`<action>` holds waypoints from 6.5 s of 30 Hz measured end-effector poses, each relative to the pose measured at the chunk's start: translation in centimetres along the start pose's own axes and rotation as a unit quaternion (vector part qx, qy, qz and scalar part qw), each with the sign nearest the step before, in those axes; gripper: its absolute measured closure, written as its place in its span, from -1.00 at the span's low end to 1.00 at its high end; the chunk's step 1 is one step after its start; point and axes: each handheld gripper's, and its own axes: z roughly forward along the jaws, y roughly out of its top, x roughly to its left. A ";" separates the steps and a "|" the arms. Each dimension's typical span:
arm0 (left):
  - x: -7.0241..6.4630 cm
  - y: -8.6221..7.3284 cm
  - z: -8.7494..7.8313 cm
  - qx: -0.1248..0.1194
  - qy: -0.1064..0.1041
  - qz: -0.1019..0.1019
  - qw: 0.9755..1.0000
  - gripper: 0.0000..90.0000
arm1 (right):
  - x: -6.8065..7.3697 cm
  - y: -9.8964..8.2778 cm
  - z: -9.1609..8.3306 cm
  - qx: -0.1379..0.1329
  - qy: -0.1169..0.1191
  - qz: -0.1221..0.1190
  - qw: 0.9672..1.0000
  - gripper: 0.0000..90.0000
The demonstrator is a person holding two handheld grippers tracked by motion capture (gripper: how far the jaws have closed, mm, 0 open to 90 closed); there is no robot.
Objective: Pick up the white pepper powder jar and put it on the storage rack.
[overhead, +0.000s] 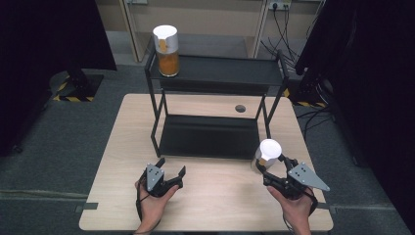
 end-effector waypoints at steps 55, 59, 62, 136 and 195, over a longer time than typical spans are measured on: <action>-0.1 -0.1 0.0 -0.002 0.001 0.002 1.000 -0.70 | 0.5 7.2 3.3 -0.054 -0.052 -0.001 0.997 -0.32; -0.2 0.0 0.0 -0.001 0.001 0.003 1.000 -0.70 | 0.6 7.9 3.5 -0.057 -0.055 -0.002 0.997 -0.32; -0.2 -0.1 0.0 -0.001 0.001 0.003 1.000 -0.70 | 0.7 8.3 3.6 -0.059 -0.058 -0.003 0.997 -0.32; -0.2 0.0 0.1 0.001 -0.002 0.004 1.000 -0.70 | -0.3 17.1 9.1 -0.082 -0.093 0.012 0.992 -0.32; -0.2 0.0 0.1 0.000 -0.005 0.004 1.000 -0.70 | -3.8 21.7 18.1 -0.015 -0.158 0.033 0.987 -0.32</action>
